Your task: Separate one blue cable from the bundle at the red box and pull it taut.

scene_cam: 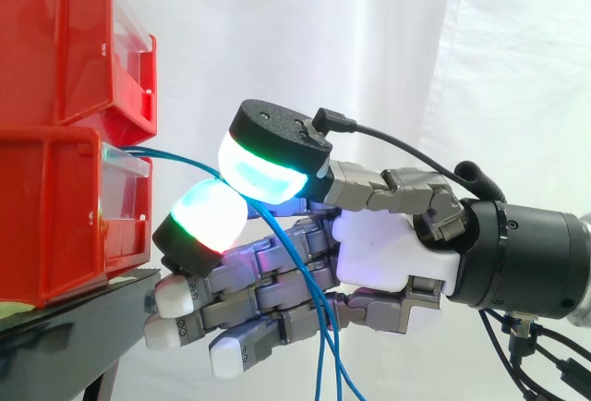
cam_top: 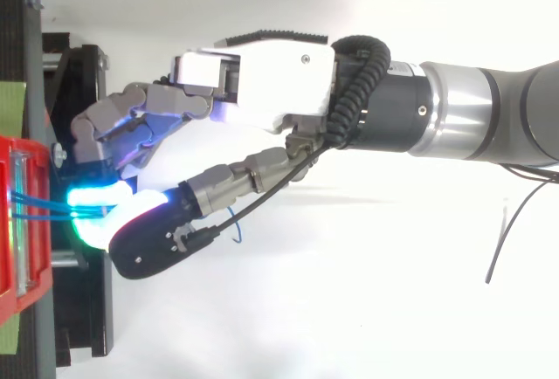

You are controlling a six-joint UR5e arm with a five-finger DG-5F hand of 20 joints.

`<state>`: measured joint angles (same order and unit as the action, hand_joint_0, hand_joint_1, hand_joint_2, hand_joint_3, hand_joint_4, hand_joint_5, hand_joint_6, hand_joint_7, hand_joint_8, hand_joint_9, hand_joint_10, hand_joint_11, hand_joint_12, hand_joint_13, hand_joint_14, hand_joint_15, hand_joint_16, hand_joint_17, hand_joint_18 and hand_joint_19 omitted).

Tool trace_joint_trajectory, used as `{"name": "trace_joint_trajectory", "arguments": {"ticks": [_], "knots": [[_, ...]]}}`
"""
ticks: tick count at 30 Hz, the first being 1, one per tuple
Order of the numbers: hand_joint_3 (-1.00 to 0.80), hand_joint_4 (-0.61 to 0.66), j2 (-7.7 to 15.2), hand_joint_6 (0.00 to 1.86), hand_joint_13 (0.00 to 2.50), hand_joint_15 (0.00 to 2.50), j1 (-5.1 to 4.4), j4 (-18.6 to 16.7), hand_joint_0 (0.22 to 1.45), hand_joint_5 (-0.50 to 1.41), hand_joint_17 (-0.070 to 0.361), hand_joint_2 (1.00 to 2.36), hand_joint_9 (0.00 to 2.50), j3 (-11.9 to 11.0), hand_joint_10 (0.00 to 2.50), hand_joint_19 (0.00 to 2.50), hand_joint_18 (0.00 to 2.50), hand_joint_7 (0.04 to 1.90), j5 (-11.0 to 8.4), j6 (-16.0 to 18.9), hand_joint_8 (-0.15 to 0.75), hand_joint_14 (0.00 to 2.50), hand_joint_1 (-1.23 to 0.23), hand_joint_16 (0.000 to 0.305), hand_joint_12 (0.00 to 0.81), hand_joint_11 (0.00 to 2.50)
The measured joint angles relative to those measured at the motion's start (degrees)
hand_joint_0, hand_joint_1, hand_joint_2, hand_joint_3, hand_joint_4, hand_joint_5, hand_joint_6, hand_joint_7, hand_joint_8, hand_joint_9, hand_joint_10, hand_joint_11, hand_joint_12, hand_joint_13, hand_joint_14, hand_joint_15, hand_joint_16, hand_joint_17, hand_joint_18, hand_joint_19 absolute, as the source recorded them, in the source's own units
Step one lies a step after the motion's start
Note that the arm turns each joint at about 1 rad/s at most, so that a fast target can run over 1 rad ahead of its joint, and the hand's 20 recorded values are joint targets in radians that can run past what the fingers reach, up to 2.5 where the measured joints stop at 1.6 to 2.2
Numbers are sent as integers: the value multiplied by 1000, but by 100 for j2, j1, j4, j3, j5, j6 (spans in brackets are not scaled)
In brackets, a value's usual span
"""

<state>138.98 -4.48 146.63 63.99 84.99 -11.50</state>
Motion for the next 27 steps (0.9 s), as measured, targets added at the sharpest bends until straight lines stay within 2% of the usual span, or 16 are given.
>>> {"name": "trace_joint_trajectory", "arguments": {"ticks": [2,7,10,14,19,22,27], "knots": [[-500,259,-1,760,643,341,-1,8,683,-190,112,1000,737,0,14,545,746,935,0,-5,385,11,-709,50,386,605],[-500,261,-1,782,661,353,-3,8,613,-193,112,1000,745,0,12,560,754,896,0,-7,383,13,-712,50,387,623],[-500,270,-1,785,664,355,-4,4,575,-193,114,1000,749,0,12,562,763,891,0,-8,388,13,-674,51,392,623],[-500,274,-2,781,676,363,-6,-6,545,-188,118,1000,765,0,14,564,776,889,0,-10,399,11,-553,52,399,614],[-500,256,-2,758,686,364,-4,-17,567,-171,115,1000,776,0,11,579,780,931,0,-10,395,11,-476,51,393,604],[-500,247,-2,752,689,366,-7,-18,639,-167,113,1000,784,0,14,583,778,961,0,-11,393,12,-502,50,388,606],[-368,239,-2,770,678,365,-12,-20,660,-187,114,1010,744,0,12,575,777,925,0,-11,385,12,-643,50,390,612]]}}
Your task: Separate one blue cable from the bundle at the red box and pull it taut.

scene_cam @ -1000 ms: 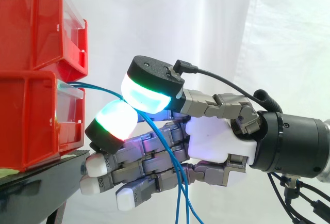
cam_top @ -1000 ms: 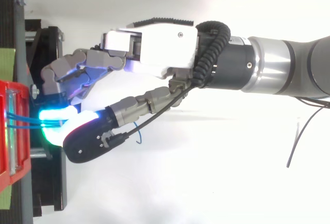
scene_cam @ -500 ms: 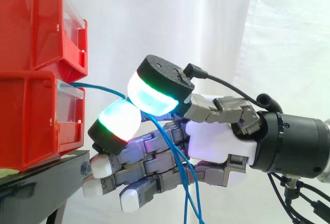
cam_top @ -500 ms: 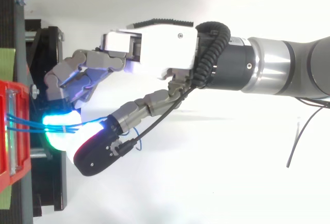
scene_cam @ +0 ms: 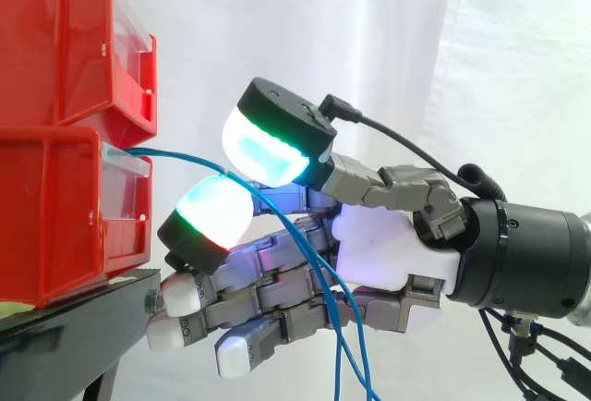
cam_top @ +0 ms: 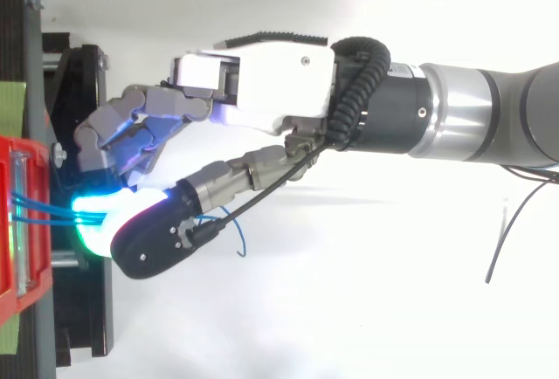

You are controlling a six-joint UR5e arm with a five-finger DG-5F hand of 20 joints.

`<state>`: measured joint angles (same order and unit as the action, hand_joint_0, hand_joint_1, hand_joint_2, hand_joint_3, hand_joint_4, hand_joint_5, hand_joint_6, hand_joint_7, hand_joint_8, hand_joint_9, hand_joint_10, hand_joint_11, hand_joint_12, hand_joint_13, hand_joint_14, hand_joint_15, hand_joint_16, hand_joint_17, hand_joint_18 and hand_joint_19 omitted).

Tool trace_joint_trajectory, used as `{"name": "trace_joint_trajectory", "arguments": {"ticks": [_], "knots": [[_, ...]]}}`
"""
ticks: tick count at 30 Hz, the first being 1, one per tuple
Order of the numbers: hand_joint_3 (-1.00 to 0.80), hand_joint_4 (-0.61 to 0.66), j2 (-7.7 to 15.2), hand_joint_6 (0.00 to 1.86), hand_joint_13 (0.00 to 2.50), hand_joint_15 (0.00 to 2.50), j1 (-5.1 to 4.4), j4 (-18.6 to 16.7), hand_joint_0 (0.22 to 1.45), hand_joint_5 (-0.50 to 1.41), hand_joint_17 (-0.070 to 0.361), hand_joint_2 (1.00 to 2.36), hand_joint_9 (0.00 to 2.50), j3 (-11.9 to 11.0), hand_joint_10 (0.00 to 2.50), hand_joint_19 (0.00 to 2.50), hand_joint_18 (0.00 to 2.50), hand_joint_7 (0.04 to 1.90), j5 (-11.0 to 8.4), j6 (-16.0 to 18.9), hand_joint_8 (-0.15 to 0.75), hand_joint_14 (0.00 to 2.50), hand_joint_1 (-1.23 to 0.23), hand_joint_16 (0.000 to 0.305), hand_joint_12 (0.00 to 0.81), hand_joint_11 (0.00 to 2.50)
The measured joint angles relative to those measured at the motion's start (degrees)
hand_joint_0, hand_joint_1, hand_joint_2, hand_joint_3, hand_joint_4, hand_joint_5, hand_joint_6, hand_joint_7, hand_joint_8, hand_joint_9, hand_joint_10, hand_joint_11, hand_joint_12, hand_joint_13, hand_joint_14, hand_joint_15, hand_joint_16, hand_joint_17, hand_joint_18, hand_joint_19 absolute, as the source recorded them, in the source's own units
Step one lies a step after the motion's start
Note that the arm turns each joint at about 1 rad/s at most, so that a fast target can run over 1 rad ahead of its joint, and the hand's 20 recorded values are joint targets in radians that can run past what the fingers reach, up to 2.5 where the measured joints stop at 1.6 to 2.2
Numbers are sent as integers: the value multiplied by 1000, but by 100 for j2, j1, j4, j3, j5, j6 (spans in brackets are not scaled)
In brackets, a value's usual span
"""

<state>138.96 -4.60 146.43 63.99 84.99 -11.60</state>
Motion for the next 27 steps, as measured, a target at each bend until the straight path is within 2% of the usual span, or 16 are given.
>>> {"name": "trace_joint_trajectory", "arguments": {"ticks": [5,7,9,11,15,19,22,24,27], "knots": [[-328,243,0,808,694,384,-4,0,720,-205,113,1013,719,0,14,561,785,884,0,0,381,13,-768,50,394,651],[-369,247,0,816,700,387,-4,0,740,-210,113,1010,713,0,15,560,796,882,0,0,373,13,-814,50,395,679],[-489,252,0,840,728,403,-5,0,769,-216,113,1001,713,0,16,550,817,899,0,0,371,15,-853,50,392,709],[-500,246,0,859,742,412,-5,0,770,-215,112,1000,717,0,15,541,831,904,0,-3,369,14,-869,50,393,722],[-500,263,0,869,750,407,-9,0,701,-218,113,1000,713,0,16,530,842,925,0,-13,369,14,-865,50,393,722],[-500,294,0,876,735,415,-13,0,568,-226,116,1000,654,0,13,548,844,902,0,-29,372,14,-876,52,400,701],[-500,310,0,879,738,417,-13,-2,509,-226,124,1000,654,0,14,541,864,880,0,-33,387,14,-842,55,416,702],[-500,313,0,876,743,413,-13,-3,507,-223,124,1000,683,0,11,550,874,840,0,-34,395,15,-700,55,413,678],[-500,295,0,865,762,409,-4,-1,518,-217,123,1000,710,0,13,565,885,846,3,-32,391,13,-611,54,414,669]]}}
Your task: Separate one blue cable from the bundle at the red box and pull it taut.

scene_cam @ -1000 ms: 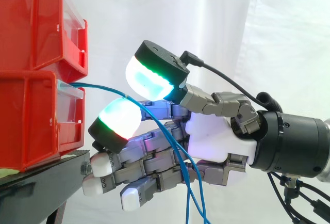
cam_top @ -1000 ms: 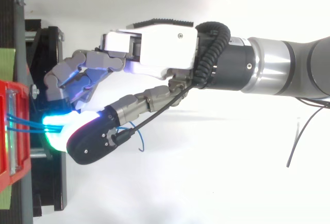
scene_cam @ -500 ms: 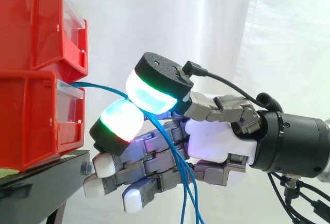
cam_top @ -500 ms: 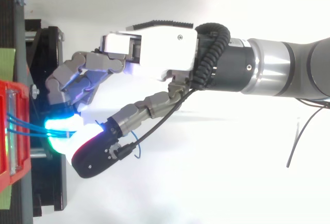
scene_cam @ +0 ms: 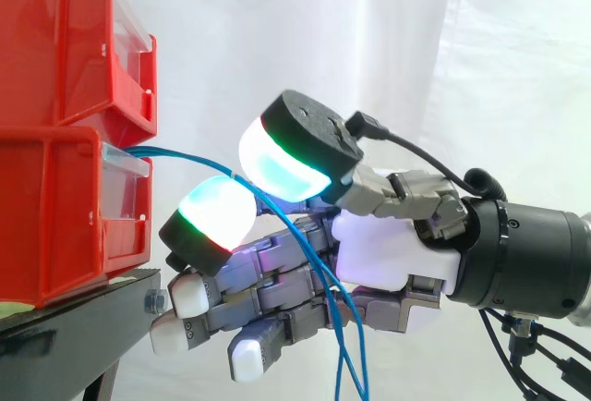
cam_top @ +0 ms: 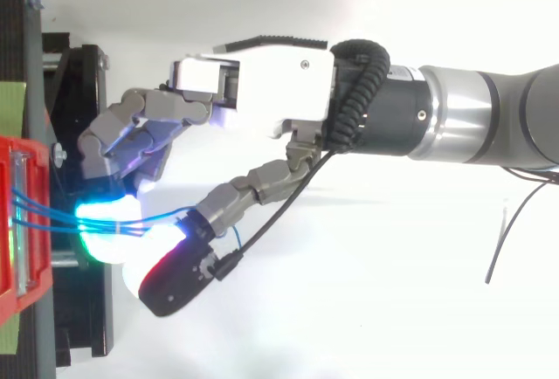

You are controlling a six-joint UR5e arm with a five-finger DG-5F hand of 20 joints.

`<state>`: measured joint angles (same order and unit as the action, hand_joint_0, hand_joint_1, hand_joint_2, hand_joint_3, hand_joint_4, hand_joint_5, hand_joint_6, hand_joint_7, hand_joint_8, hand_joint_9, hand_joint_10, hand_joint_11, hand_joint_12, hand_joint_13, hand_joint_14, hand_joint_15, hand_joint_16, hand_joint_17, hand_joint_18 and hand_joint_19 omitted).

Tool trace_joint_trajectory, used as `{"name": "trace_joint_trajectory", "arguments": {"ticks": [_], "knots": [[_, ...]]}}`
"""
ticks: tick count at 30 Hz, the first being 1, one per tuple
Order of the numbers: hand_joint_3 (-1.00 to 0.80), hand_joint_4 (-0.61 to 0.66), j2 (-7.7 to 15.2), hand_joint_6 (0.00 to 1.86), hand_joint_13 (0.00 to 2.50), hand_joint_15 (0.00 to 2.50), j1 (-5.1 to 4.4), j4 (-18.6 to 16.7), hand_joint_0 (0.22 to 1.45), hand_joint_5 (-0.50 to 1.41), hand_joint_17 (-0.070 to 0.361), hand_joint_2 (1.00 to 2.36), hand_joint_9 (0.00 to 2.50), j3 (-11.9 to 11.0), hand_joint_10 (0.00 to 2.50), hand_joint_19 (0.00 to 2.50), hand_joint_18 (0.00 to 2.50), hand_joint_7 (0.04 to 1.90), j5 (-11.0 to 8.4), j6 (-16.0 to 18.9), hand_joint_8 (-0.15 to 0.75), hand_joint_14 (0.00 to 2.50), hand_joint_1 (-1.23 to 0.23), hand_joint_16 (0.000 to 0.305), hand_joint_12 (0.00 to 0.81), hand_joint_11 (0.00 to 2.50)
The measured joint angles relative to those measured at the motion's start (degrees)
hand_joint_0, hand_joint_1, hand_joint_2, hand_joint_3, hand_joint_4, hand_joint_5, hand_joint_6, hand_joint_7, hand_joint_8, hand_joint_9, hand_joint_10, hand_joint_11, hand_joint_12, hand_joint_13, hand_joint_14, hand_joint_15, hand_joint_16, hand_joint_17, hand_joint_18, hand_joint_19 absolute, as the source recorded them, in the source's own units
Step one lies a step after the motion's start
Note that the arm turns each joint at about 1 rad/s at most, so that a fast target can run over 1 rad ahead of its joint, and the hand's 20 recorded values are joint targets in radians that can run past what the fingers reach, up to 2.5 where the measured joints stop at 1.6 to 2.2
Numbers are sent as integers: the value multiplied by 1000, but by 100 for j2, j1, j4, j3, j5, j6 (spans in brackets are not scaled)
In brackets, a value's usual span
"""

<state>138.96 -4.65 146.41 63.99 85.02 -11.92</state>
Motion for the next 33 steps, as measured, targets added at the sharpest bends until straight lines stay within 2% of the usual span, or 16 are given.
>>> {"name": "trace_joint_trajectory", "arguments": {"ticks": [7,11,17,33], "knots": [[-500,257,0,854,778,421,14,2,586,-209,116,1000,752,-4,12,598,892,883,2,7,381,13,-436,51,402,674],[-500,232,0,855,788,435,18,1,669,-210,114,1000,753,-21,14,608,894,896,4,12,378,15,-513,51,400,694],[-459,241,0,865,792,448,22,1,697,-216,115,1003,748,-39,15,601,897,885,3,15,386,14,-681,51,406,728],[-500,236,1,882,819,478,21,33,787,-215,113,1000,745,-38,13,574,884,883,-2,8,373,16,-873,50,393,759]]}}
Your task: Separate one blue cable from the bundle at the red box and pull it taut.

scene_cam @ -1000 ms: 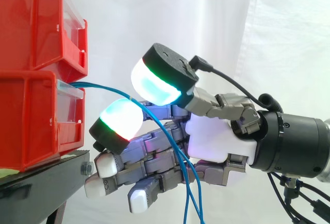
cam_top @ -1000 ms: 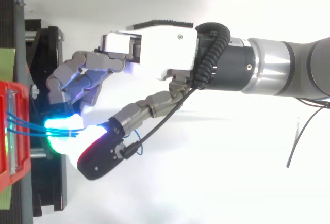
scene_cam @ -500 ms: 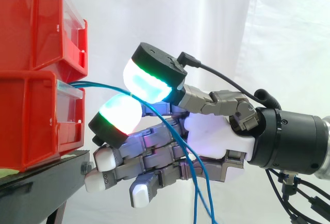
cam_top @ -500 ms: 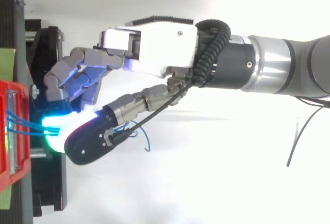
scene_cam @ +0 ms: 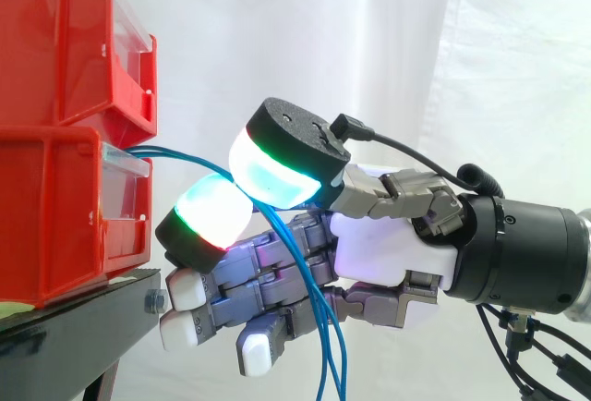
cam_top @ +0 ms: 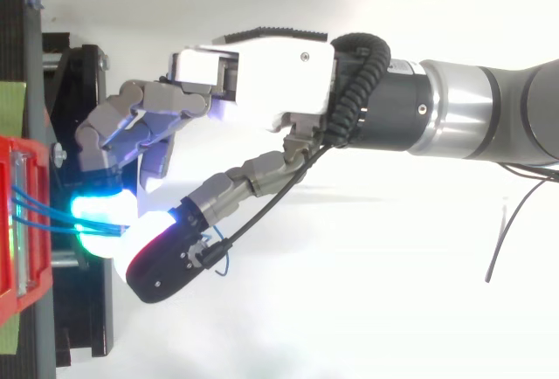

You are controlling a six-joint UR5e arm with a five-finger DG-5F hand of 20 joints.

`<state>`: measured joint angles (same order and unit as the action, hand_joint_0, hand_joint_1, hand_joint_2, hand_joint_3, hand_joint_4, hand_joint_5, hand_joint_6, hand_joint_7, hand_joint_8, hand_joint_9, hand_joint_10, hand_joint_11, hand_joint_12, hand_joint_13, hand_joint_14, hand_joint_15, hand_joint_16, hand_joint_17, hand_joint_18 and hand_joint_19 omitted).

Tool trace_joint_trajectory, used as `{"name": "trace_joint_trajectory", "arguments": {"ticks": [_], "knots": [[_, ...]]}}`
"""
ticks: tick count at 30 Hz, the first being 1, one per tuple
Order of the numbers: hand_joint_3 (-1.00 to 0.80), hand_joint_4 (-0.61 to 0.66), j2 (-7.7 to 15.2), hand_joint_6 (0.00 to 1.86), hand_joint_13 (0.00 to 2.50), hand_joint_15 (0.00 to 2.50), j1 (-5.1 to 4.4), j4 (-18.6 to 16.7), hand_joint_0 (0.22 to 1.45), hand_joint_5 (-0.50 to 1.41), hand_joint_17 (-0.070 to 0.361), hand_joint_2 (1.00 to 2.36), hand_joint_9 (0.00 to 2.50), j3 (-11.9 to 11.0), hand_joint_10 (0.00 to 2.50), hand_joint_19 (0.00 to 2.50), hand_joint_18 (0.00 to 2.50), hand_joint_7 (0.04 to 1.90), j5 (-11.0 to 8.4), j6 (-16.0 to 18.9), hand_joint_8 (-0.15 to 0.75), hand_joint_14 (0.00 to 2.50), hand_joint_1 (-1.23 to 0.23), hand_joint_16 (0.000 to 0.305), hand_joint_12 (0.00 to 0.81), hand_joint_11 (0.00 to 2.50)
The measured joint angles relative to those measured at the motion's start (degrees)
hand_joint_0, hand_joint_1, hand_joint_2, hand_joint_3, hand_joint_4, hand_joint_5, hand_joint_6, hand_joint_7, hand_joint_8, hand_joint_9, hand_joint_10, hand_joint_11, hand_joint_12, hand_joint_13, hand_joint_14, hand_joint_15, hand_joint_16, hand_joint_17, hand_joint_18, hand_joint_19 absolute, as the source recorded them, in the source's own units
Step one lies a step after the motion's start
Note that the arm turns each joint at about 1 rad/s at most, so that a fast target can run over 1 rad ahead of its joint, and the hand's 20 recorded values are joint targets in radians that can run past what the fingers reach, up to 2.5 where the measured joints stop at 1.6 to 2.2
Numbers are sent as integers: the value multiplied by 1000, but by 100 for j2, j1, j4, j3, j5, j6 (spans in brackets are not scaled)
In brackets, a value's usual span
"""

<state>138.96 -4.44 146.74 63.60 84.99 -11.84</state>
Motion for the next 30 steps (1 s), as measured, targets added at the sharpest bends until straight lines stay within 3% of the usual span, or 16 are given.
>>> {"name": "trace_joint_trajectory", "arguments": {"ticks": [9,17,22,26,30], "knots": [[-500,239,-1,898,842,491,1,11,761,-208,111,1000,784,3,17,572,895,895,0,-3,377,17,-894,49,395,789],[-500,231,-1,901,841,506,-1,12,717,-209,112,1000,782,3,18,565,894,932,0,-3,378,19,-1001,50,400,835],[-500,232,-1,903,849,517,0,13,631,-209,112,1000,788,3,17,583,898,940,0,3,377,18,-1031,50,401,844],[-500,261,-1,908,862,517,-1,13,524,-208,119,1000,804,3,16,574,926,908,0,6,394,17,-985,53,418,846],[-500,272,0,900,882,516,-1,12,516,-204,122,1000,837,3,17,600,951,884,0,6,411,18,-894,54,422,847]]}}
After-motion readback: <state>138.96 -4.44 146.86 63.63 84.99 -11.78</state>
